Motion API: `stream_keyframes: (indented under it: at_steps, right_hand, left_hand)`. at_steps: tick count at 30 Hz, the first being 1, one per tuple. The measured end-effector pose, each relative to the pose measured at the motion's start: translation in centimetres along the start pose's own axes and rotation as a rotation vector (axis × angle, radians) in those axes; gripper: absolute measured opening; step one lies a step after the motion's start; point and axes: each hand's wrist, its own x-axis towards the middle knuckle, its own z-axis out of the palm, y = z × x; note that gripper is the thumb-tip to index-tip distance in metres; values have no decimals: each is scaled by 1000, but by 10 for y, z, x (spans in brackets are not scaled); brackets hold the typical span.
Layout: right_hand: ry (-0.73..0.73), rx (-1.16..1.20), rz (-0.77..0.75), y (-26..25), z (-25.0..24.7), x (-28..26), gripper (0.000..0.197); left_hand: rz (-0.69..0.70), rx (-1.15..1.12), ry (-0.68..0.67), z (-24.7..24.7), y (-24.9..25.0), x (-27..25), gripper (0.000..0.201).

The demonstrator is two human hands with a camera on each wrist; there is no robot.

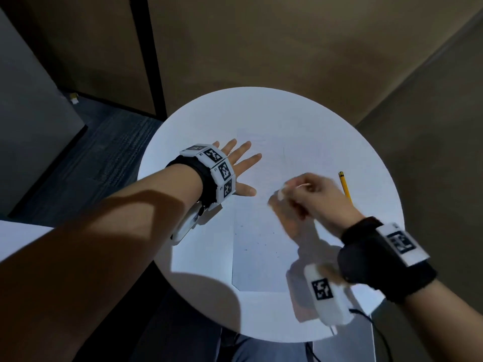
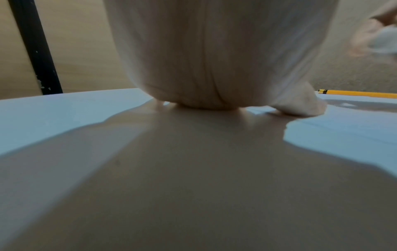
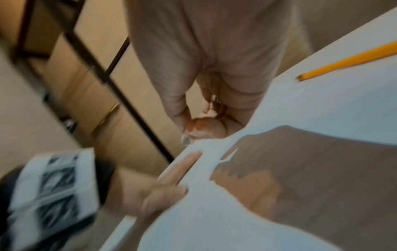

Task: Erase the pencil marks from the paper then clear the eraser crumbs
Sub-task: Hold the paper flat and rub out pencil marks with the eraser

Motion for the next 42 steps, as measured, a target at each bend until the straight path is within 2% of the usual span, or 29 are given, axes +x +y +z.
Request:
stream_keyframes:
  at_steps: [1, 3, 6, 10, 14, 18, 21, 25, 27, 30, 31, 34, 36, 37, 40, 42]
  right_hand:
    - [68, 75, 29, 0, -11, 2, 6]
    - [99, 104, 64, 3, -27, 6, 8]
    - [59, 3, 72, 12, -33, 7, 16]
    - [-12, -83, 52, 17, -22, 5, 16]
    - [-127, -241, -63, 11, -2, 4, 11]
    - [-84, -473, -222, 8, 15, 6, 10]
    - [-130, -582, -311, 14, 19, -2, 26]
    - [-311, -680, -305, 10, 15, -10, 35]
    - [-276, -677, -323, 5, 16, -2, 32]
    - [-125, -624, -353, 4, 25, 6, 20]
    - [-115, -621, -356, 7, 27, 4, 23]
    - [-253, -663, -331, 11, 24, -13, 36]
    - [-345, -695, -300, 5, 19, -15, 35]
    - [-337, -697, -305, 1, 18, -11, 33]
    - [-171, -596, -314, -4, 26, 5, 15]
    - [-134, -606, -315, 2, 35, 5, 12]
  left_hand:
    - [-1, -5, 1, 0, 0, -1, 87]
    - [2, 1, 4, 1, 0, 0, 87]
    - [-5, 9, 6, 2, -1, 1, 87]
    - [-19, 29, 21, 1, 3, -1, 87]
    - [-27, 40, 18, 1, 3, -2, 88]
    - [-30, 27, -12, -1, 3, -1, 93]
    - [-35, 14, -14, -1, 3, -1, 94]
    - [-37, 1, -17, 0, 3, -1, 92]
    - [-34, 8, -15, 0, 3, 0, 90]
    - [-37, 6, -15, -1, 4, -1, 87]
    - [-37, 5, -12, -1, 5, -1, 87]
    - [-37, 11, -15, -1, 5, -2, 88]
    - [-39, 8, -15, -1, 5, -2, 88]
    - [-37, 2, -14, -2, 5, -3, 87]
    - [-29, -18, -12, -3, 6, -4, 86]
    - [-30, -12, -4, -2, 7, -4, 86]
